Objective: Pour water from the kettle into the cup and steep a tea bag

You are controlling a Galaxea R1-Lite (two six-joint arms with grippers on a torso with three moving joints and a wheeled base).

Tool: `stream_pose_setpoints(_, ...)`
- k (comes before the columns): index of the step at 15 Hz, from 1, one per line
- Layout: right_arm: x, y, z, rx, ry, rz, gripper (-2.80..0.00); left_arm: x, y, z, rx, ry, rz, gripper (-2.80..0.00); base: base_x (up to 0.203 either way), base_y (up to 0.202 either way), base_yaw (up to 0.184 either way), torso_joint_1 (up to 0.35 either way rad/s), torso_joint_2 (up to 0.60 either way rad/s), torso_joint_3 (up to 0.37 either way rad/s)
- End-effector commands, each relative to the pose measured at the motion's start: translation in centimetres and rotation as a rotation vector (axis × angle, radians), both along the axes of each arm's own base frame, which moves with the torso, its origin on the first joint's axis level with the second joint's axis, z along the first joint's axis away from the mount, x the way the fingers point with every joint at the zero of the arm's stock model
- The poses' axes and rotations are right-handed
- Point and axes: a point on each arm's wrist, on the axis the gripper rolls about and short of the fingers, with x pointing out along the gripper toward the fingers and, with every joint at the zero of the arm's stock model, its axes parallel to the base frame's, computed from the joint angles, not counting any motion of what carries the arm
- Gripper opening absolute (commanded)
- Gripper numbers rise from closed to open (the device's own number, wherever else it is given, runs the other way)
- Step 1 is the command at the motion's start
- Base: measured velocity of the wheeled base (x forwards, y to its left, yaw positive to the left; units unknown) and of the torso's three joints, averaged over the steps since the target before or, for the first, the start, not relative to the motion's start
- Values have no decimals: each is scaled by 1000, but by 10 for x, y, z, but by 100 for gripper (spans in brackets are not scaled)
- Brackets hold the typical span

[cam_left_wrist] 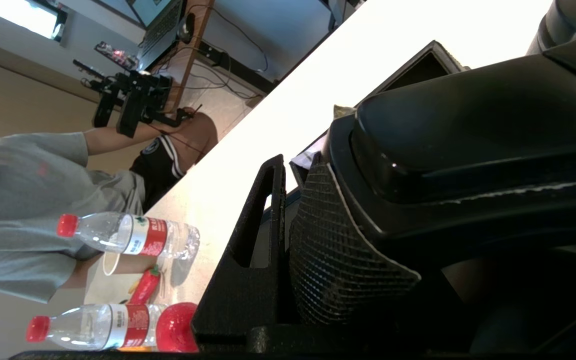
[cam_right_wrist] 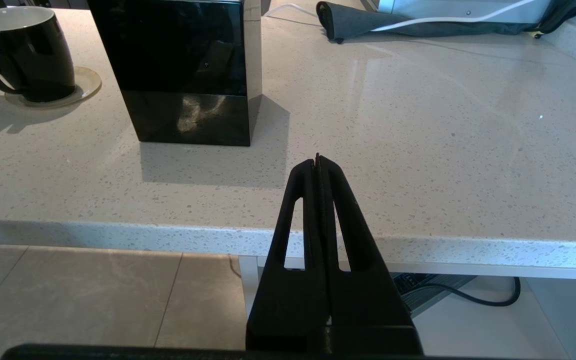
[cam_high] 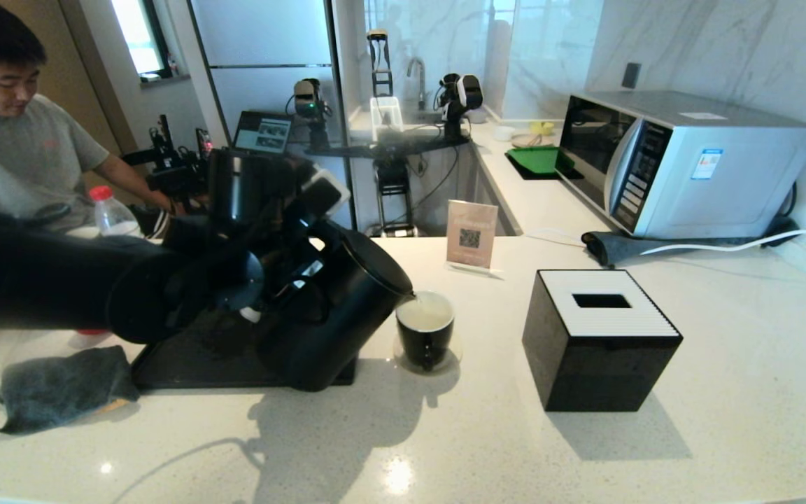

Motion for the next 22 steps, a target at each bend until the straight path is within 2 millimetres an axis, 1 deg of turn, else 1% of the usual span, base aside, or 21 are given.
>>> stream_pose_setpoints(1,0,0,0,-1,1,0,-280,0,0,1,2,-5,3,-280,0,0,0,0,0,0)
stream_pose_setpoints(9,0,0,0,-1,1,0,-280,-1,1,3,37,-9,-7,-280,0,0,0,0,0,0)
stream_pose_setpoints(22,0,0,0,-1,2,0,-280,-4,-2,2,43,-5,-18,-280,0,0,0,0,0,0)
